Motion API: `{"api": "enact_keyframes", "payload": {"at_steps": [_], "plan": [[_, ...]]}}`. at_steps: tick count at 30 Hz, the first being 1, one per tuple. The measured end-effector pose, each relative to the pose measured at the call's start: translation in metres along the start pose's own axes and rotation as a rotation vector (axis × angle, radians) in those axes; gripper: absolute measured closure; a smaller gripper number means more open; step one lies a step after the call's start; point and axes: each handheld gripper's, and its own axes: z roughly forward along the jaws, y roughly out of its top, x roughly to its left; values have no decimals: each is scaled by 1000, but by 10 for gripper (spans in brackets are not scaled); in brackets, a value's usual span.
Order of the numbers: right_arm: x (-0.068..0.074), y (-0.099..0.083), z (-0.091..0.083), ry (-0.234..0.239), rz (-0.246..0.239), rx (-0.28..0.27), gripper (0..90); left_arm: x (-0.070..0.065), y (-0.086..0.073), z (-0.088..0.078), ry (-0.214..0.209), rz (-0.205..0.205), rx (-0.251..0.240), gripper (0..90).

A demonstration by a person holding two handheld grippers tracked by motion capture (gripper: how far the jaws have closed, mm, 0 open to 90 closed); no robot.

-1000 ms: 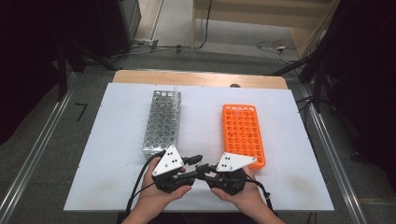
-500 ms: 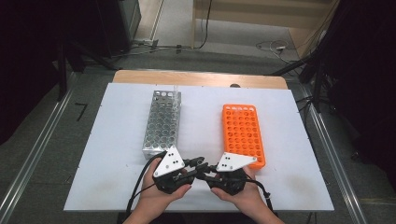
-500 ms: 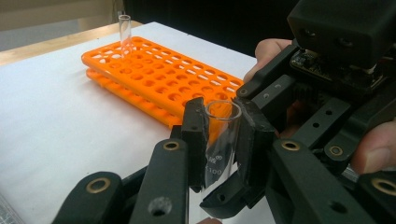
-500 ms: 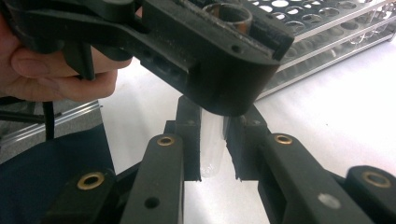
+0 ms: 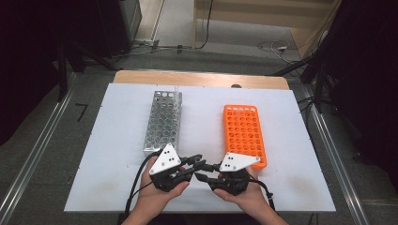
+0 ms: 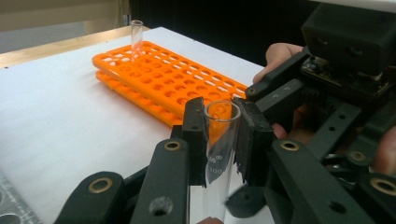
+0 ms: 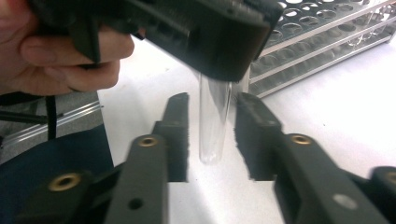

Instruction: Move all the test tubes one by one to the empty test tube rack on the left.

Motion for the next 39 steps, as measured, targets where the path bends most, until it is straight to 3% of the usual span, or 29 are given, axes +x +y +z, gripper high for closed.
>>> {"api": "enact_keyframes", "payload": {"at_steps": [9, 17, 21, 30, 39], "plan": [[-8, 0, -13, 5, 23, -31, 293, 9, 4, -7, 20, -13, -20, 757], [-19, -4, -28, -45, 37, -56, 133, 19, 10, -12, 44, -18, -39, 757], [-26, -11, -41, -71, 38, -60, 7, 27, 18, -14, 62, -19, -47, 757], [-37, -22, -63, -94, 63, -89, 0, 42, 28, -14, 84, -25, -62, 757], [-43, -36, -86, -131, 84, -95, 0, 64, 38, -12, 133, -32, -67, 757]]}}
